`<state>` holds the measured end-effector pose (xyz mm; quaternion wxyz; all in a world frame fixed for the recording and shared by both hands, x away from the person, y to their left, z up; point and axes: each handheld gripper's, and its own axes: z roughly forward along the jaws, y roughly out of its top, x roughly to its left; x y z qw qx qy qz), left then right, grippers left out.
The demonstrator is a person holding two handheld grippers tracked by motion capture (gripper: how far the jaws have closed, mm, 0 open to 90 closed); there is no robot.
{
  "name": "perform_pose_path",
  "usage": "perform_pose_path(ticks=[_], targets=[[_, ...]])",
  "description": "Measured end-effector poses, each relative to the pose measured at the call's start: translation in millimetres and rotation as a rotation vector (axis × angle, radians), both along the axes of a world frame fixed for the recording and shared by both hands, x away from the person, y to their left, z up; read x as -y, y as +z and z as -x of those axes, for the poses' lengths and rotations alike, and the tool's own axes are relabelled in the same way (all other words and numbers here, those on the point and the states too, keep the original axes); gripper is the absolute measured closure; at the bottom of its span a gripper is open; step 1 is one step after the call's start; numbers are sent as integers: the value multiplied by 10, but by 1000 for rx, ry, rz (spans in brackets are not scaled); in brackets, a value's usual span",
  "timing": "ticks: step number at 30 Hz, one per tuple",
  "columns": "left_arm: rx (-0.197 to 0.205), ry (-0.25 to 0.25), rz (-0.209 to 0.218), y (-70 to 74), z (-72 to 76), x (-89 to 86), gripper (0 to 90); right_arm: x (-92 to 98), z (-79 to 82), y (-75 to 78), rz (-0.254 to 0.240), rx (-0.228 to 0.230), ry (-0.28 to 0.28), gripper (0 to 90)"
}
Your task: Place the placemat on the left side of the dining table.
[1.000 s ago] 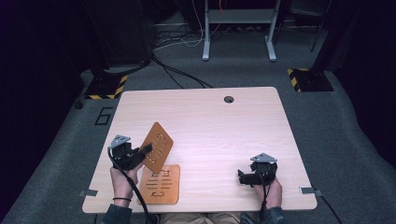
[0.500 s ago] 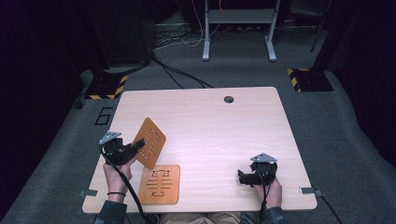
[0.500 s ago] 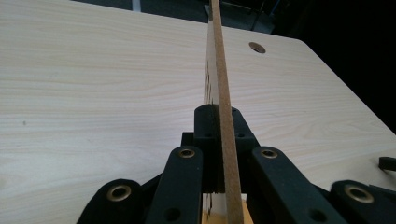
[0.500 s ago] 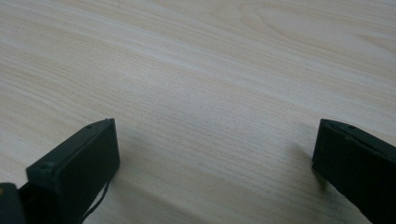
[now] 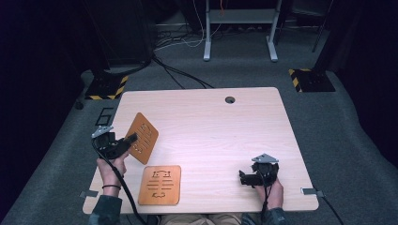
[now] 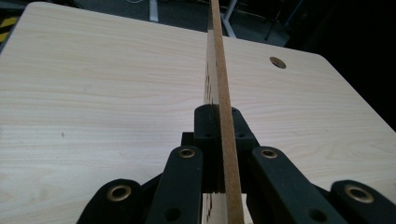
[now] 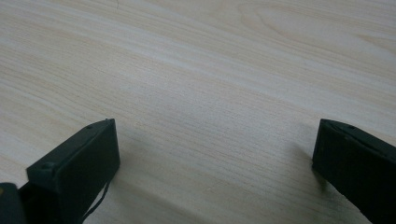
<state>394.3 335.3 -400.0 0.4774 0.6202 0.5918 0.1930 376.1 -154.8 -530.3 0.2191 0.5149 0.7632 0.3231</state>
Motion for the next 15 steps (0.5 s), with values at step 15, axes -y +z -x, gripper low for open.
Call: perform_pose_path(ticks=[15], targets=[[-6, 70, -19, -48, -173, -144, 860, -1, 1, 1, -2, -1, 1, 0]])
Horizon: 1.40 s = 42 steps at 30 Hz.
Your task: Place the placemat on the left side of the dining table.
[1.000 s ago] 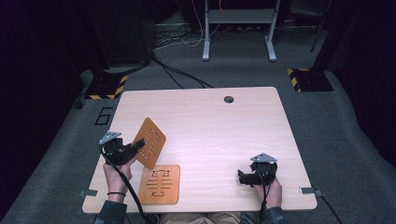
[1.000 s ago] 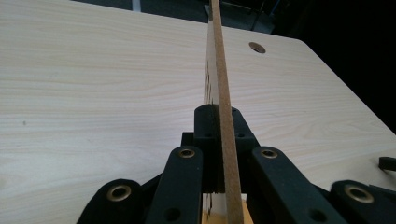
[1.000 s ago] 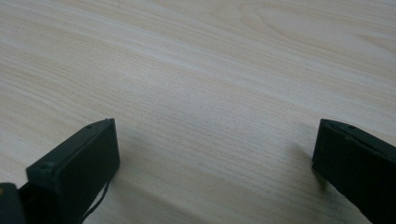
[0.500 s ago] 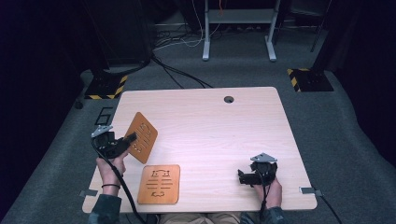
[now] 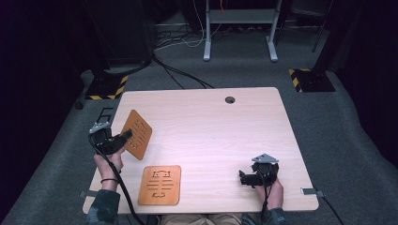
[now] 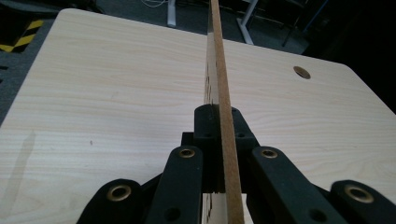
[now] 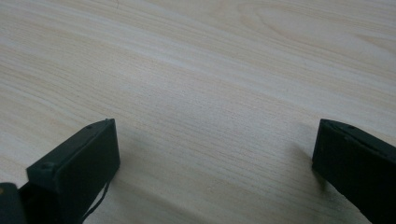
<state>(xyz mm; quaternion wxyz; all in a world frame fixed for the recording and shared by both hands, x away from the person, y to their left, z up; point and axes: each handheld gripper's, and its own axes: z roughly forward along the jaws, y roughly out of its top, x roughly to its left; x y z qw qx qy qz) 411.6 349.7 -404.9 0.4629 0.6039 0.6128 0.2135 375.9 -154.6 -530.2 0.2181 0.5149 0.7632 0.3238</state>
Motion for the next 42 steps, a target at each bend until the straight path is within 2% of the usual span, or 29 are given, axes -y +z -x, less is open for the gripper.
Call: perform_pose_path(ticks=[5, 15, 19, 23, 31, 33, 35, 38, 40, 42], targets=[[-3, 33, -6, -24, -80, -55, 860, 1, -1, -1, 2, 1, -1, 0], [-39, 101, -2, -144, -225, -174, 860, 1, 0, 0, 3, 1, -1, 0], [-55, 116, 32, -221, -268, -221, 860, 1, 0, -1, 2, 1, -1, 0], [-62, 124, 34, -248, -299, -237, 860, 1, 0, -1, 2, 1, -1, 0], [-93, 131, -9, -370, -370, -263, 859, 0, -1, -1, 2, 1, -2, 0], [-98, 142, 15, -398, -369, -276, 859, 1, -1, 0, 3, 1, -1, 0], [-100, 145, 14, -409, -373, -292, 855, 1, -1, -1, 2, 1, -2, 0], [-112, 142, -13, -418, -386, -318, 839, 1, -1, -1, 3, 1, -2, 0], [-121, 150, -15, -418, -392, -324, 829, 0, -1, 0, 0, 0, 0, 0], [-129, 145, -44, -417, -398, -343, 812, 1, -1, 0, 3, 1, -2, 0]])
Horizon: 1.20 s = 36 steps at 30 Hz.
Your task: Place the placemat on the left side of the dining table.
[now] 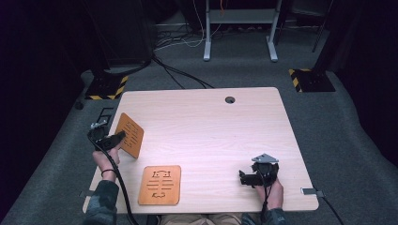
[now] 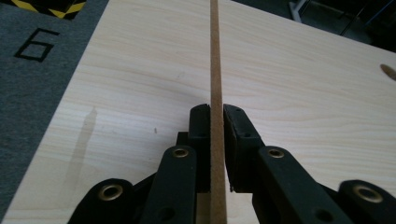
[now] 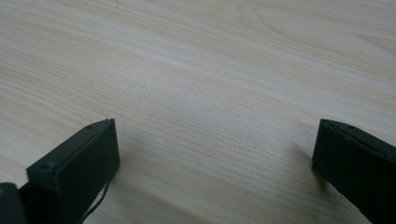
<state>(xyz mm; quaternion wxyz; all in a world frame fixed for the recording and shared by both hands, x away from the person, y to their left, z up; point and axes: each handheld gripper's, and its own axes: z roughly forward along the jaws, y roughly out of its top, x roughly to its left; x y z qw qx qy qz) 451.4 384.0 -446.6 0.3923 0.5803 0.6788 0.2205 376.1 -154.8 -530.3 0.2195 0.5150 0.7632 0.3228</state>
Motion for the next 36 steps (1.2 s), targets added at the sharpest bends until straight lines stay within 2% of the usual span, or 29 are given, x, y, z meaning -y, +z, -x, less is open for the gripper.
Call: perform_pose_path(ticks=[1, 4, 6, 13, 15, 31, 36], targets=[[-12, 6, -22, 0, -12, -5, 803, 0, 0, 0, 0, 0, 0, 0], [-17, 7, -34, -8, -23, -23, 767, 0, 0, 0, 0, 0, -1, 0], [-29, 9, -57, -15, -30, -44, 744, 0, 0, 1, -2, -1, 0, 0], [-53, 19, -77, -40, -48, -107, 684, 0, 0, 0, -3, -1, -1, 0], [-63, 16, -95, -39, -52, -120, 669, 0, 0, 0, -3, -1, -2, 0], [-85, 9, -141, -92, -80, -200, 585, 0, 0, 0, -1, -1, -3, 0], [-83, 8, -130, -122, -92, -238, 572, 1, -1, 0, 1, -1, -6, 0]])
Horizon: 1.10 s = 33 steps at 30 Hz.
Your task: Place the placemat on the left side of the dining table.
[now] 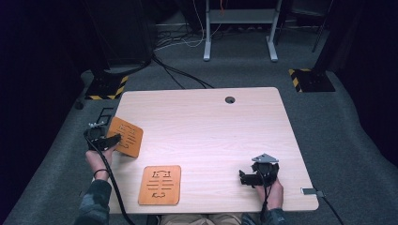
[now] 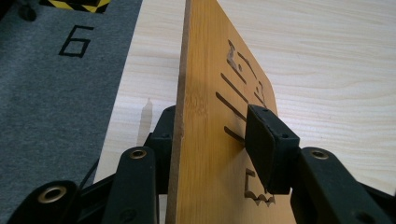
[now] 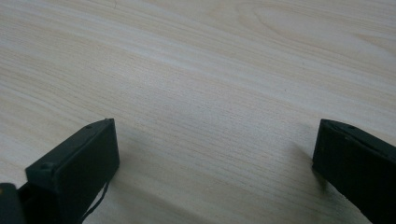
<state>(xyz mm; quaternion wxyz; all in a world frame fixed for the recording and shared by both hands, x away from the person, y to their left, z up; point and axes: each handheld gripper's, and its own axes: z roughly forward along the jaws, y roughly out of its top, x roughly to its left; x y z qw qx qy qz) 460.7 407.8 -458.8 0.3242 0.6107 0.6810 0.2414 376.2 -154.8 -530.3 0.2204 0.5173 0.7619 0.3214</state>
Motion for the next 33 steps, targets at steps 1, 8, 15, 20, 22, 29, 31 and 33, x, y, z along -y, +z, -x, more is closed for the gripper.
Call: perform_pose_path(ticks=[1, 8, 15, 20, 22, 29, 31, 33], targets=[[-2, -3, 2, -4, 1, -8, 570, 0, 0, 0, 0, 0, 0, 0], [3, -15, 6, -34, 5, -49, 559, 0, 0, 0, -2, -1, 1, 0], [-2, -26, 38, -86, -7, -130, 545, 0, 0, 0, -2, -1, -1, 0], [-12, -49, 69, -113, -22, -149, 543, 0, 0, 0, -2, -1, 0, 0], [-11, -51, 70, -122, -27, -152, 542, 0, 0, 0, -2, -1, 0, 0], [-21, -53, 57, -134, -49, -137, 526, 0, 0, 0, -2, 0, 0, 0], [-32, -53, 40, -140, -60, -124, 508, 0, 0, 0, -3, -1, 0, 0], [-42, -56, 28, -152, -65, -125, 496, 0, 0, 0, -2, -1, -1, 0]])
